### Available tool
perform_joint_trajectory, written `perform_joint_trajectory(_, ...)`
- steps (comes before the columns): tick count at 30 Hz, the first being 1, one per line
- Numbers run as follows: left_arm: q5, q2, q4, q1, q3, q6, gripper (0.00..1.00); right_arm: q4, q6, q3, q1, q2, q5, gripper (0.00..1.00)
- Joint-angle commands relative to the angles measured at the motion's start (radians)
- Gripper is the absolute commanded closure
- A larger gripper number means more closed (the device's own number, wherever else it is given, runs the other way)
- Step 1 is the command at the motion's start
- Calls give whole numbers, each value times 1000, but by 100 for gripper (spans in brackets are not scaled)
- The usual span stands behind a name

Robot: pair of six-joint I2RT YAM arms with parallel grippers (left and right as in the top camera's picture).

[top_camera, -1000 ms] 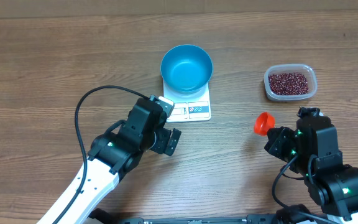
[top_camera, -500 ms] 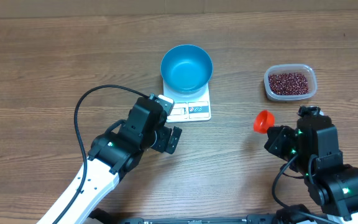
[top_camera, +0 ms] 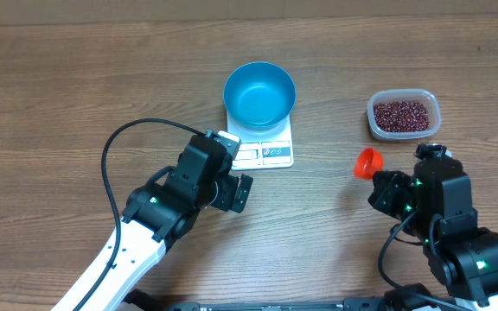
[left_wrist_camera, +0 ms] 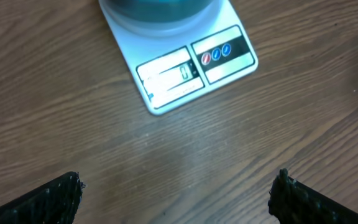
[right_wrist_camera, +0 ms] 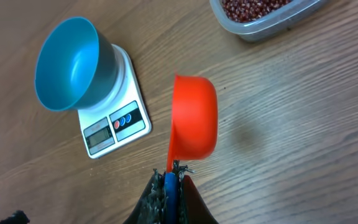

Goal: Scoop item into bowl and weigh 150g on scale

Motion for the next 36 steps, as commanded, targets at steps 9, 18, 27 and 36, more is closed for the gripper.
perform_joint_trajectory(9, 3, -10, -23, 6, 32, -18, 1, 21, -8, 30, 3, -2, 18, 96)
perform_joint_trajectory(18, 12, -11, -2, 6, 40, -18, 1, 27, -8, 30, 3, -2, 17, 96)
perform_joint_trajectory(27, 23, -11, 13, 6, 41, -18, 1, 16, -9, 30, 3, -2, 14, 96)
perform_joint_trajectory(36, 22, -11, 23, 6, 41, -25, 0, 16, -23, 30, 3, -2, 17, 96)
